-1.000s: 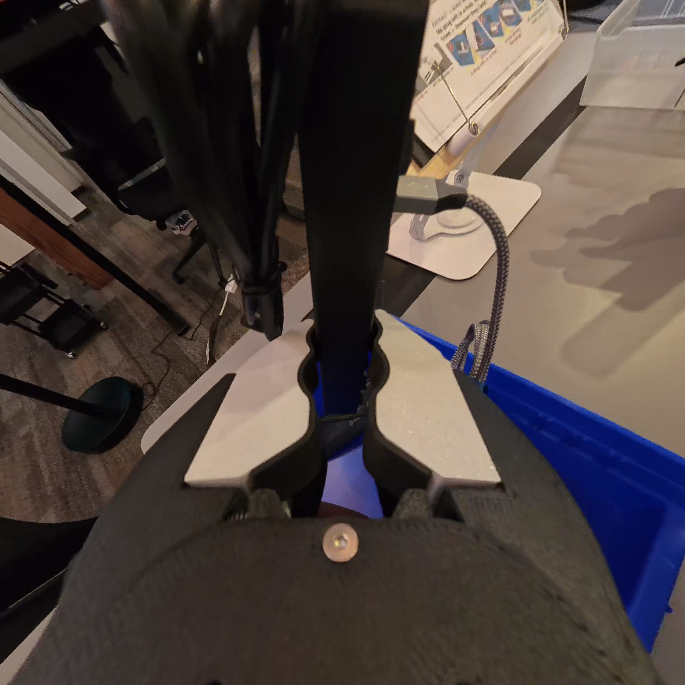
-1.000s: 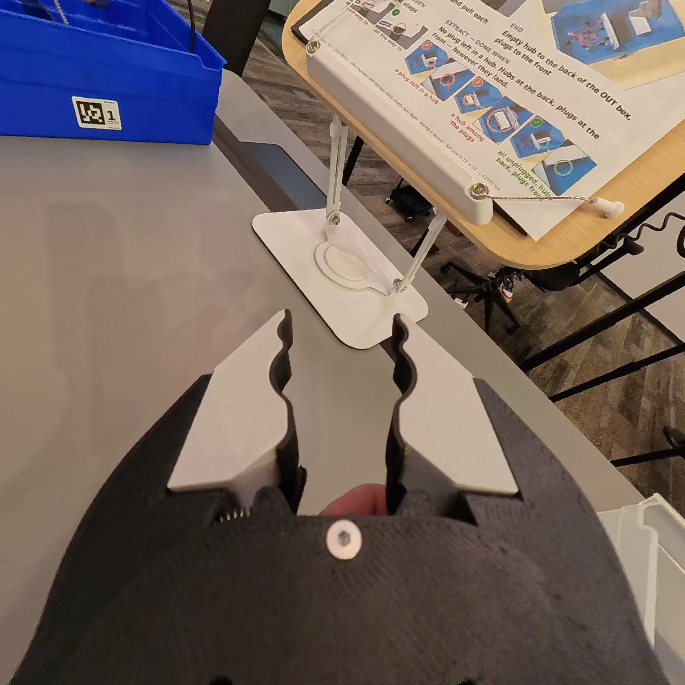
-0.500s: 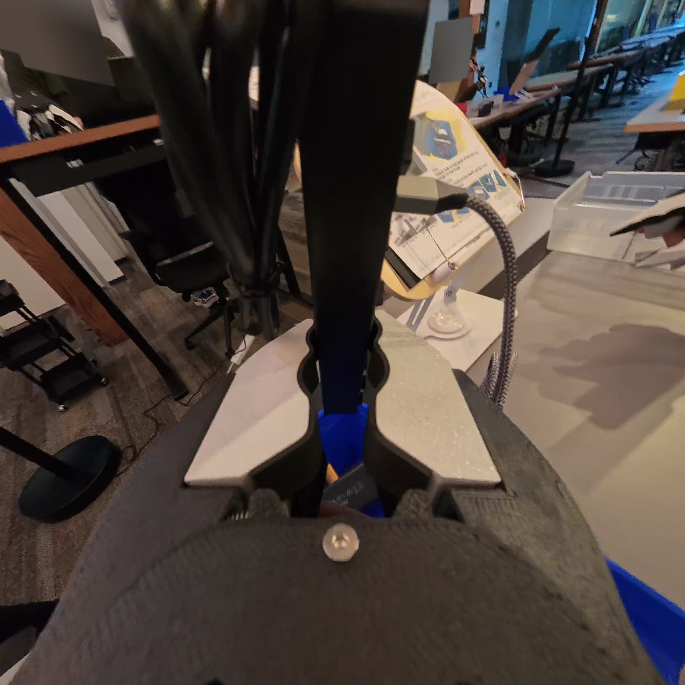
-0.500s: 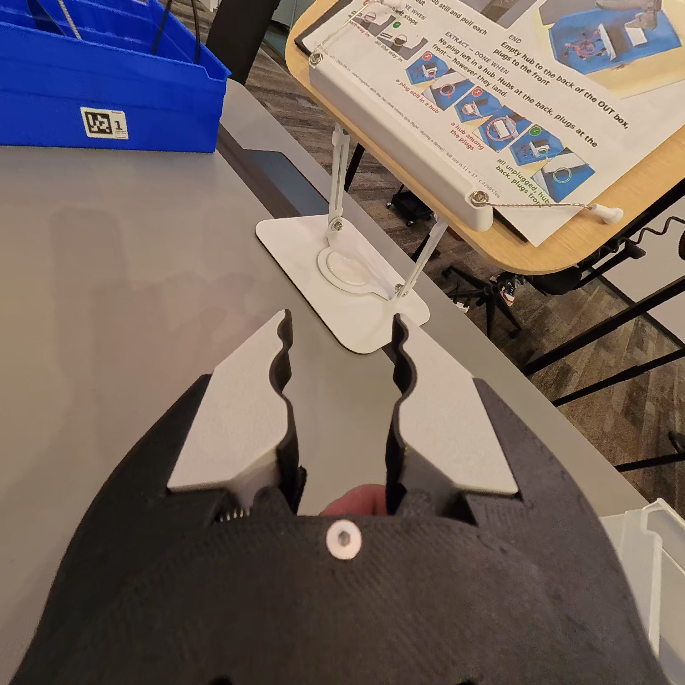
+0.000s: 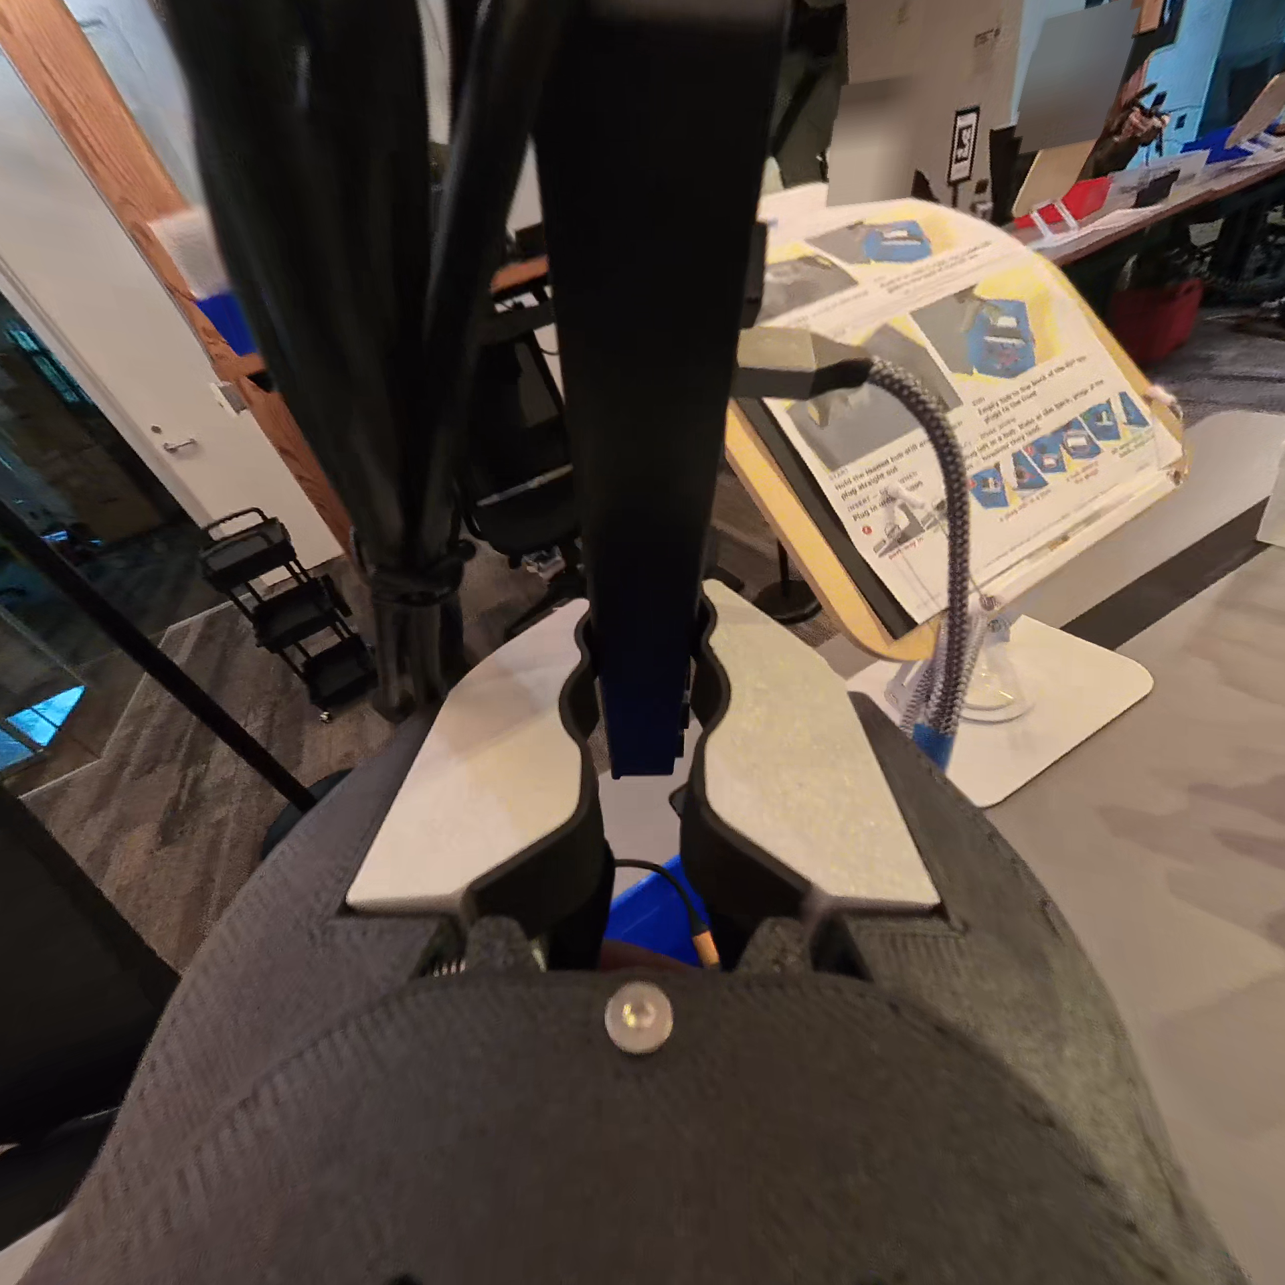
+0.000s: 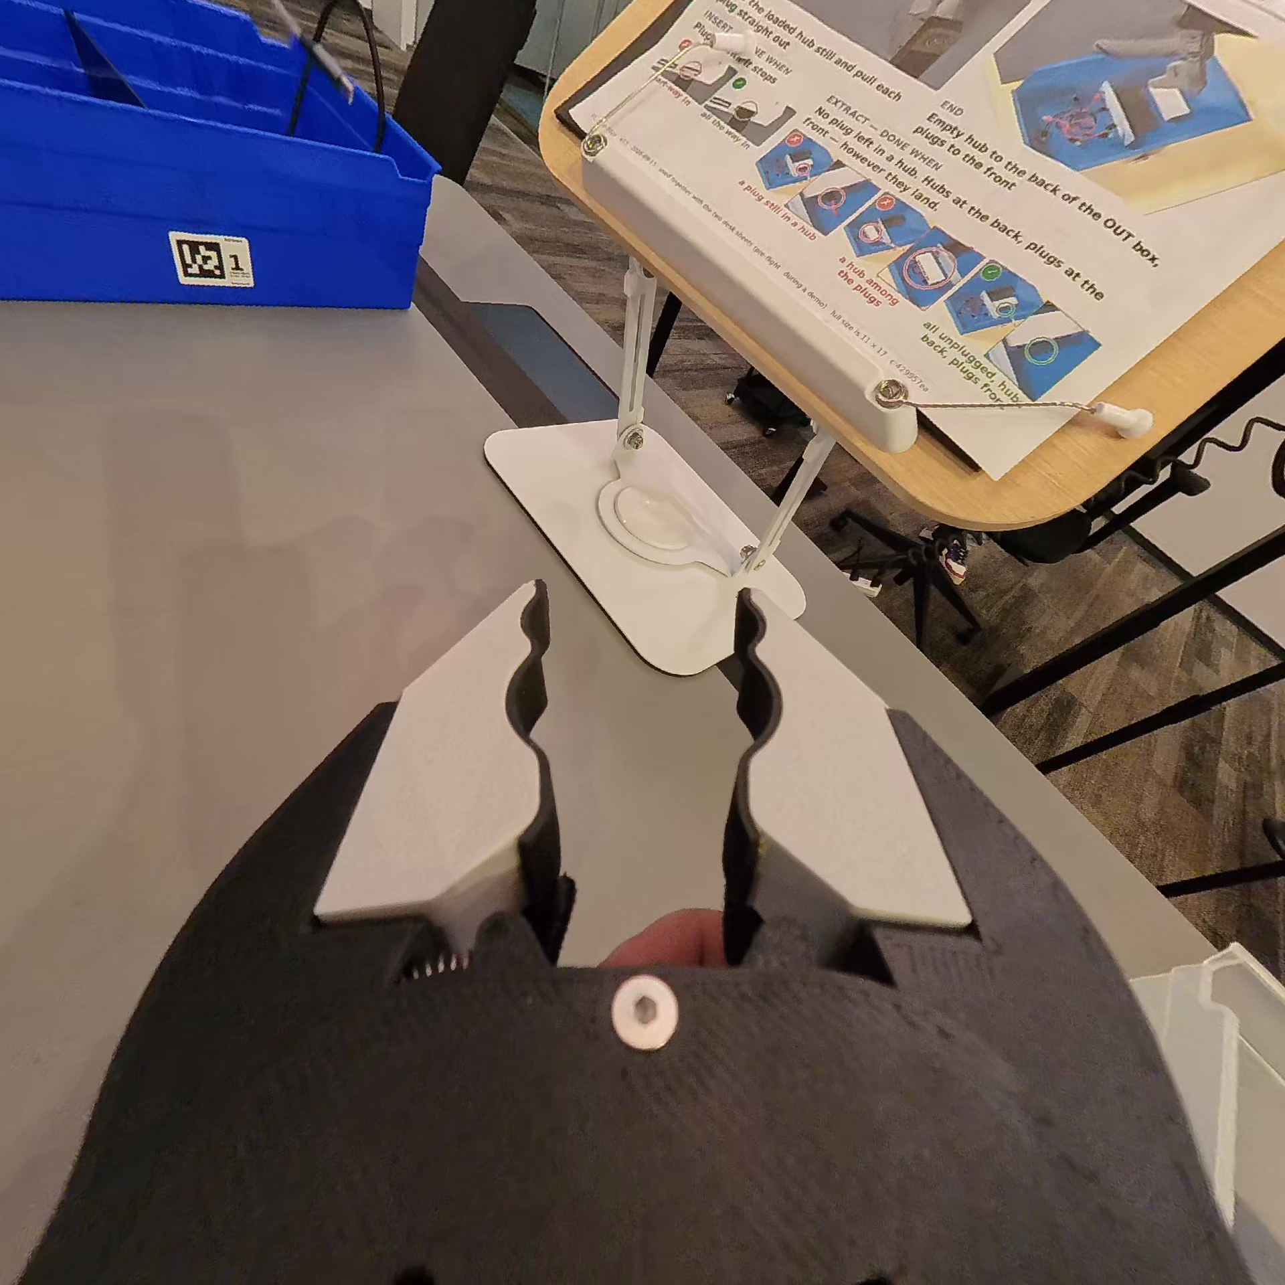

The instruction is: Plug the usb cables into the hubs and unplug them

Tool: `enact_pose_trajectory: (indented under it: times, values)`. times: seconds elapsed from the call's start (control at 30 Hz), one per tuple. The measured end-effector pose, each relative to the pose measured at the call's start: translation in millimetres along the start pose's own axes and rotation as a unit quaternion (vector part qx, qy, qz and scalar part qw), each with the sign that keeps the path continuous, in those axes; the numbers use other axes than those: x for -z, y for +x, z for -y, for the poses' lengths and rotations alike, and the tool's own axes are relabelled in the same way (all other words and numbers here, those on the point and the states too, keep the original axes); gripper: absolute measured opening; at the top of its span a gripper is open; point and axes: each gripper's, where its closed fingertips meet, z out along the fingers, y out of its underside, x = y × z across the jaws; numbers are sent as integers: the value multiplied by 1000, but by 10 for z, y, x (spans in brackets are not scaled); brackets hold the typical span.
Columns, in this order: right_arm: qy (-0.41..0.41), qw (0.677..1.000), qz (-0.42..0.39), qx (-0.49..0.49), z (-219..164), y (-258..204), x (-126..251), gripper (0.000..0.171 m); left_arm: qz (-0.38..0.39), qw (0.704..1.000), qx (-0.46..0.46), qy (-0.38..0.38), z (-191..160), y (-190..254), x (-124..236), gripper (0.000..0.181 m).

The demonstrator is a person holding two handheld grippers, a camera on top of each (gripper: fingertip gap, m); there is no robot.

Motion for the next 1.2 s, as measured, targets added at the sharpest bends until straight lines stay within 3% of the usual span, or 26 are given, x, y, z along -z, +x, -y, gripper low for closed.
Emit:
enact_pose_trajectory:
  times: [0.2, 0.43, 0.83, 1.2]
  values:
    - [13, 1000, 0, -5, 72, 2, 28, 51, -32, 999, -8, 25, 394, 319, 76, 23]
    - [44, 999, 5, 0, 293, -53, 116, 51, -154, 986, -13, 56, 637, 1472, -17, 24]
    - [128, 991, 24, -9, 856, -154, 434, 52, -329, 941, 30, 73, 434, 3207, -295, 24]
    - [171, 980, 88, -40, 1100, -416, 529, 54, -410, 909, 57, 55, 51, 3748, -255, 24]
